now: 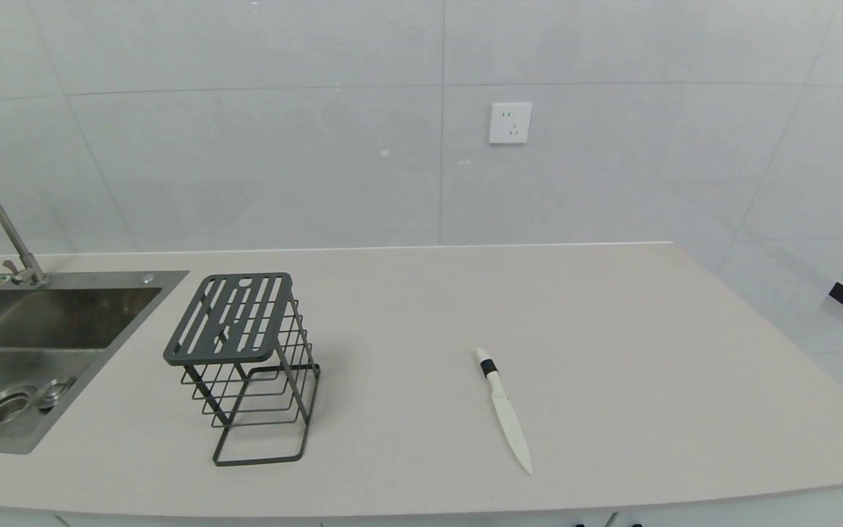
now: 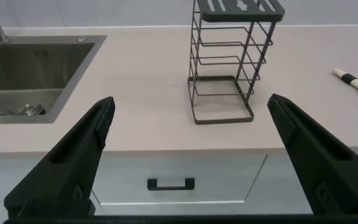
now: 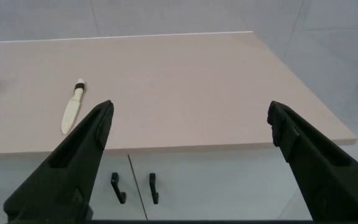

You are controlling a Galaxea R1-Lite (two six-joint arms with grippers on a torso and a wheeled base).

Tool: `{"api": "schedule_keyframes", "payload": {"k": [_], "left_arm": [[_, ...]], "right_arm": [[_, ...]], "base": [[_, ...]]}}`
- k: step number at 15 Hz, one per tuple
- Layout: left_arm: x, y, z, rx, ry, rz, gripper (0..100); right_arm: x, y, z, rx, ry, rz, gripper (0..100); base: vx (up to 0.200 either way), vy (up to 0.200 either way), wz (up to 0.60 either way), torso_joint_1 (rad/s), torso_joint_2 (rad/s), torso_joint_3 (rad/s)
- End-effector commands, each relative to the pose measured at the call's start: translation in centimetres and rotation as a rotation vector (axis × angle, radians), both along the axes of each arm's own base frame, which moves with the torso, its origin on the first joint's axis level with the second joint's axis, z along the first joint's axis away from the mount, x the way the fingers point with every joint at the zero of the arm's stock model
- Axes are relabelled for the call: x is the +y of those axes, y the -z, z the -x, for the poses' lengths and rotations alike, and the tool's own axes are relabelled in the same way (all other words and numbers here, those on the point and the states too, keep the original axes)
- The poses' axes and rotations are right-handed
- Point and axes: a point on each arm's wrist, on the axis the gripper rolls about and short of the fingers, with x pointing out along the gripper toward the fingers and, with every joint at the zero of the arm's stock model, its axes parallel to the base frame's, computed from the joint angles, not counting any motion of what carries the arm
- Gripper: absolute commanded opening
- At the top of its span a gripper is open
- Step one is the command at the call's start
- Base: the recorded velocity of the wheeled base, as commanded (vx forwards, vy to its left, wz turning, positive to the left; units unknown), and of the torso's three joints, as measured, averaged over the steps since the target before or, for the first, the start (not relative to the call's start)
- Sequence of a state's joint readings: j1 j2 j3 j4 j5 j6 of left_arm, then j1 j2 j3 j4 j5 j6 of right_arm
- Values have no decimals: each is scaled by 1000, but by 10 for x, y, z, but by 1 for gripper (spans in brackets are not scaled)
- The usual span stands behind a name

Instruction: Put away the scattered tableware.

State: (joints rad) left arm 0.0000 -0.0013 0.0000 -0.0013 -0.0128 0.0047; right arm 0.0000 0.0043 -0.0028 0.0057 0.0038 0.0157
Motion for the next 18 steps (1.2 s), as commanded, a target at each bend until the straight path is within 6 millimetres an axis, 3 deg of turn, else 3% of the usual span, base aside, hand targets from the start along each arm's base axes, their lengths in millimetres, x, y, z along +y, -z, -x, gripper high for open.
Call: {"api": "schedule_keyframes", "payload": {"k": [1,5,8,18], "left_arm": [[0,0,0,1,1,0,100],[0,0,0,1,0,0,100],[0,0,0,1,0,0,100],[0,0,0,1,1,-1,100]], "right_arm": [[0,0,0,0,-1,0,100],[0,0,0,2,-1,0,100],[0,0,0,2,1,0,100],[0,0,0,0,1,0,100]], "base": [[0,0,0,349,-139,212],[0,0,0,174,-72,106],[0,0,600,17,-10,14],[0,0,0,0,0,0]]}}
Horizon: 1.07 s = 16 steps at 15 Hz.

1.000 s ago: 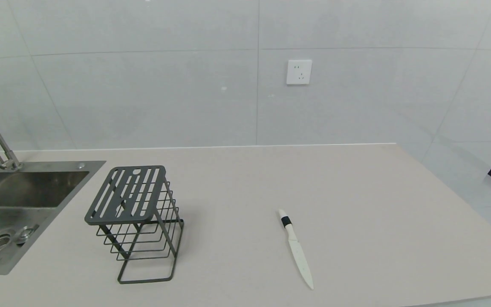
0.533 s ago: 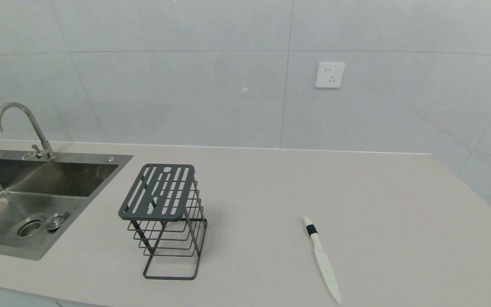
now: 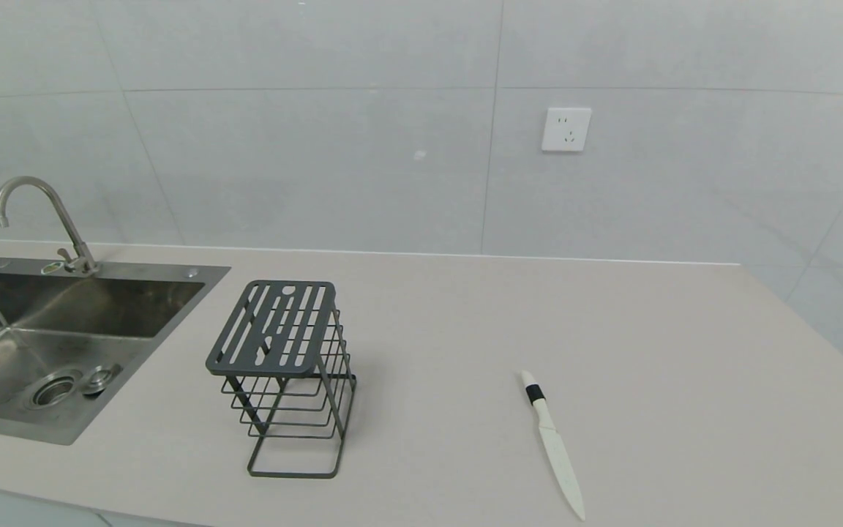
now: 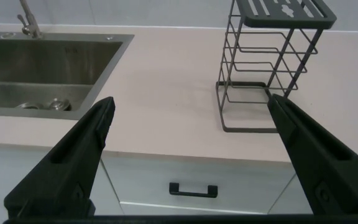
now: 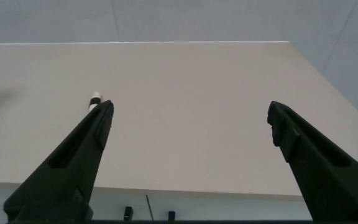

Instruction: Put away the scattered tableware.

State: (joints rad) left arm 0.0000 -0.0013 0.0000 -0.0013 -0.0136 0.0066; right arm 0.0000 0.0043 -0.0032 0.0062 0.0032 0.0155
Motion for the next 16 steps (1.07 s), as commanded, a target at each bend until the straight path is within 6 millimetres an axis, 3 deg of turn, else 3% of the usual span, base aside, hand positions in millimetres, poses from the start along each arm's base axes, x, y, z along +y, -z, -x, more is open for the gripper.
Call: {"api": "schedule_keyframes", "payload": {"k": [1,6,16], "left_arm": [[0,0,0,1,0,0,100],[0,0,0,1,2,-3,100],[0,0,0,-2,8,-4,100]], "right_arm": [[0,0,0,0,0,0,100],[0,0,0,2,0,2,100],[0,0,0,-1,-2,31,100]], "base": [[0,0,0,0,0,0],[0,0,0,90,-41,44],[0,0,0,0,0,0]]}}
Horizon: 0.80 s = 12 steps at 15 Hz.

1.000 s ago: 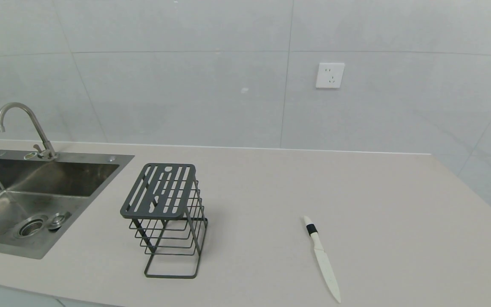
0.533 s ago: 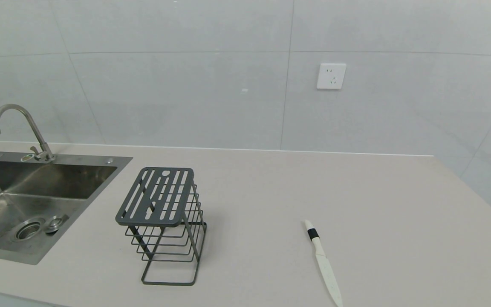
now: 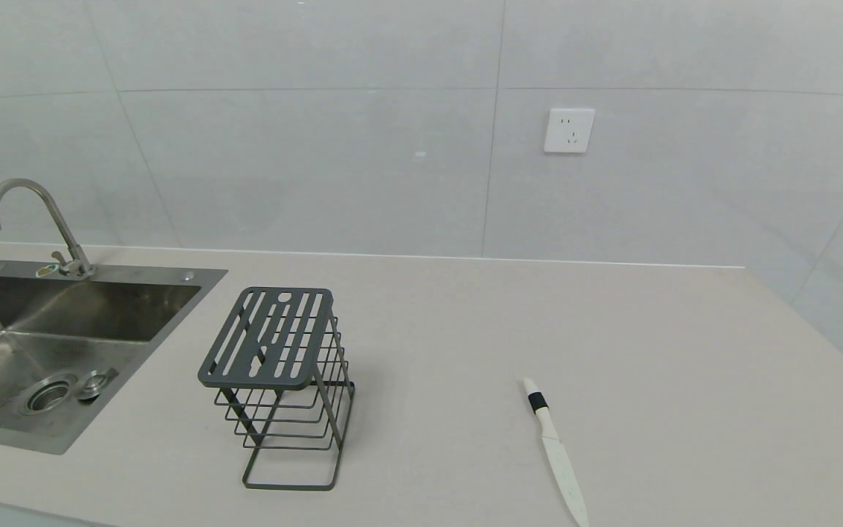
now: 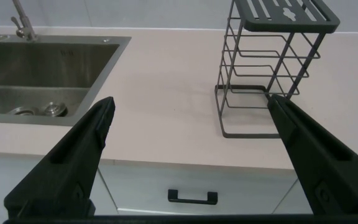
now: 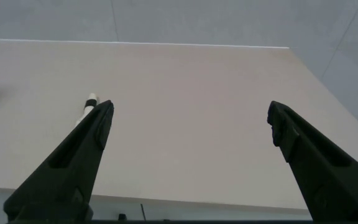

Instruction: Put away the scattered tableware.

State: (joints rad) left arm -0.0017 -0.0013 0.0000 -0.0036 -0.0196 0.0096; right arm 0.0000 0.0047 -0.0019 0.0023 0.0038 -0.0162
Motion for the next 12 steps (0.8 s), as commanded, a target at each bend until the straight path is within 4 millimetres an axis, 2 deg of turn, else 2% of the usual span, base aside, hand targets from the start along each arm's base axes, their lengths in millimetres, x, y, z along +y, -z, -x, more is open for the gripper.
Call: {"api": "schedule_keyframes", "payload": {"k": [1,4,6,7,10,12], "left_arm": [[0,0,0,-1,0,-1,100],[0,0,0,2,-1,2,100],[0,0,0,2,-1,3,100],[0,0,0,2,-3,3,100],[0,0,0,2,-3,2,100],[0,0,0,2,-1,-7,100]], "right_arm": [[0,0,0,1,1,-2,100],[0,0,0,0,-2,-9,100],[0,-22,3,-195,-5,17,100],[1,-30,2,-204,-24,64,100],[5,-70,-21,-68,-175,81,100],[7,-74,-48,102,-308,53,100]], "base": [[0,0,0,0,0,0],[0,0,0,0,0,0],[0,0,0,0,0,0],[0,0,0,0,0,0],[0,0,0,0,0,0],[0,0,0,0,0,0]]}}
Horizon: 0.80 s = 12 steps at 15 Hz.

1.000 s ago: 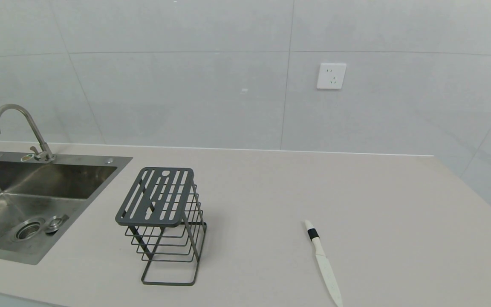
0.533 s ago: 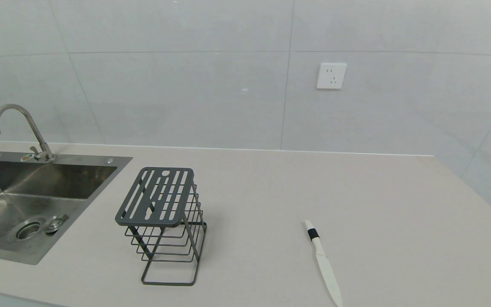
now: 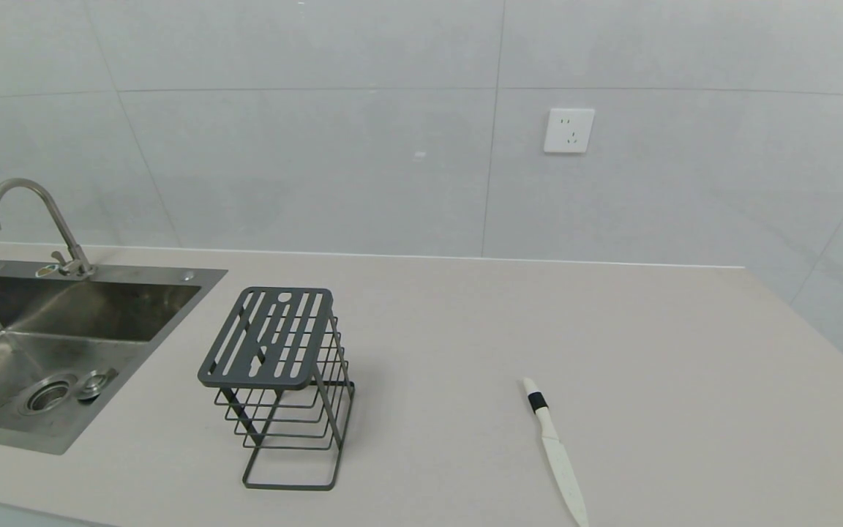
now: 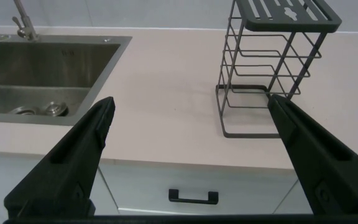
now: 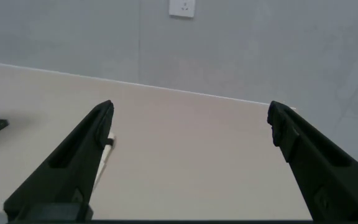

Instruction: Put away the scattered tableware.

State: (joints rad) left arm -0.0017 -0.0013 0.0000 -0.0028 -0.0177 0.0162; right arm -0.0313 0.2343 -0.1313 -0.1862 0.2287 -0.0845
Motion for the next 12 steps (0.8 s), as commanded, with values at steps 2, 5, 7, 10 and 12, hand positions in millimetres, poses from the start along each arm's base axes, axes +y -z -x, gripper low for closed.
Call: {"api": "schedule_keyframes", "payload": {"k": [2,5,7,10,12], "left_arm": [[0,0,0,1,1,-1,100],[0,0,0,1,-1,1,100],[0,0,0,1,-2,2,100],[0,0,0,1,-2,4,100],[0,0,0,1,-1,5,100]], "right_arm": [[3,-11,-54,334,-165,-2,100],[9,-17,-90,477,-223,15,100],[14,-17,-115,555,-249,68,100],[18,-17,-144,599,-256,186,100],[21,-17,-158,628,-268,186,100]], "base": [[0,0,0,0,0,0],[0,0,0,0,0,0],[0,0,0,0,0,0],[0,0,0,0,0,0],[0,0,0,0,0,0]]}}
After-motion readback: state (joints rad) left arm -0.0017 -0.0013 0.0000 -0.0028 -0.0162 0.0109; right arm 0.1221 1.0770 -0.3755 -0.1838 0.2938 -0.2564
